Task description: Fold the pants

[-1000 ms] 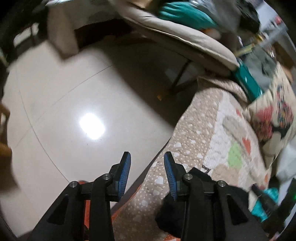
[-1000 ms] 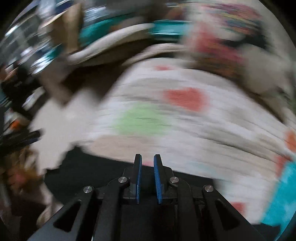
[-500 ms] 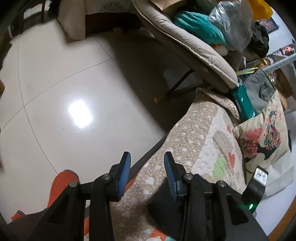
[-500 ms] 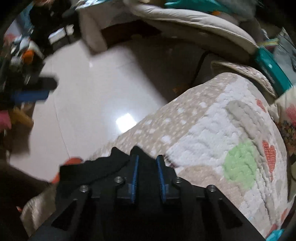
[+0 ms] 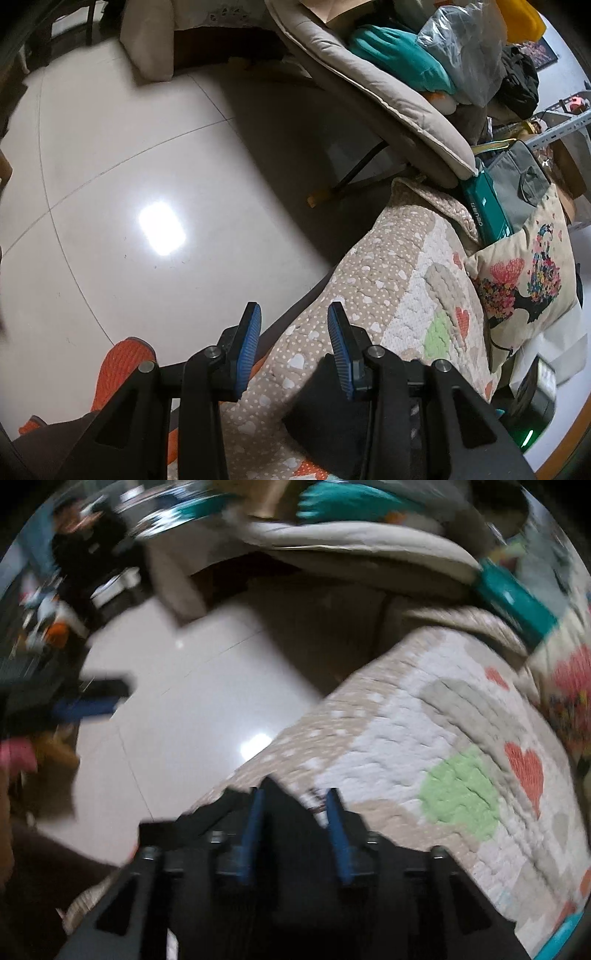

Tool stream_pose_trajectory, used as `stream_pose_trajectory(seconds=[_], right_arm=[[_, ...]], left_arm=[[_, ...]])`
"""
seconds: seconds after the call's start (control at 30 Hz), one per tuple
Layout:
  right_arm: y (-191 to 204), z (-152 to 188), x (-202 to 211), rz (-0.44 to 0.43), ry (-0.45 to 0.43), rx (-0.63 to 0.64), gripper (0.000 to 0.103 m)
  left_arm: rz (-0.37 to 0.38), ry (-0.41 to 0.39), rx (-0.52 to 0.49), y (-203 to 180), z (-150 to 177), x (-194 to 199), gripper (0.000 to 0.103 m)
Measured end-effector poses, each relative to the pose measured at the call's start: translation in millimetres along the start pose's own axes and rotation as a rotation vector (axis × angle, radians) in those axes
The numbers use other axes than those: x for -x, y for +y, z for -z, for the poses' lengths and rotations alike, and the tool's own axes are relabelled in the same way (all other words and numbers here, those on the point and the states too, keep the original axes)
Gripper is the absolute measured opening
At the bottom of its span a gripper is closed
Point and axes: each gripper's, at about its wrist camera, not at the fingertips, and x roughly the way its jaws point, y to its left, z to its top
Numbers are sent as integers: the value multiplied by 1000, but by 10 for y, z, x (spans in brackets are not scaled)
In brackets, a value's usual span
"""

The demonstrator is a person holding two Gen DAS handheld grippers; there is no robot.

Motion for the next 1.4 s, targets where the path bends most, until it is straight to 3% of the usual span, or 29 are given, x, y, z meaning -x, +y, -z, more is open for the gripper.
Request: stream_pose_trajectory(seconds=[0.13,0.17,0.2,0.37,0.53,0.63,0.67,0.7,0.77,0.87,0.97,1.03,1.13,1.17,1.23,1.27,1.3,1.4], right_arm=[[381,7,-207,47,29,193,42],[450,9,-316,82,76,234,30],[480,16,-379,105,102,259,3],[338,-137,-335,148,61,178,2],[25,-268,-423,205,57,61,3],[-335,-206,-242,130,67,-106,16],[-450,-143,-97,128,45,-153,31],[-578,-48,76,132,19,-200,41],[-875,247,449,138,-17,-300,41],[-1412,1084,1105,135,-45,-515,41],[-1825,1947,1584,162,-66,-744,41],[-1935,2453,1748,149,-76,-869,41],[-1948,2911,1693,80,-43,-966,41],[-1913,3002,1652,95,-15,-964,41],[-1872,3205,1556,276,106,-948,35],[-1863,3281,1549,334,130,-939,6],[-1851,3403,1584,390,134,-937,0],[-1874,3541,1715,355,76,-1048,0]], left_arm=[[-2,-7,-4,-5,-1,6,36],[-3,-10,-3,6,-9,15,36],[-4,-14,1,20,-18,25,36],[-6,-28,23,63,-60,44,36],[-26,-28,-26,-40,0,-2,36],[-46,-15,-82,-156,110,-86,36],[-38,-8,-107,-216,161,-115,36],[-28,0,-144,-299,226,-142,36],[-6,22,-244,-504,419,-210,36],[39,123,-375,-757,762,-437,36],[-9,213,-455,-861,1013,-769,36],[-64,151,-535,-941,1114,-822,40],[-99,98,-607,-1022,1195,-797,44],[-102,86,-622,-1021,1213,-792,44],[-87,73,-639,-990,1225,-774,45],[-78,72,-644,-971,1228,-762,45],[-73,72,-644,-950,1225,-758,49],[-57,88,-612,-890,1167,-776,53]])
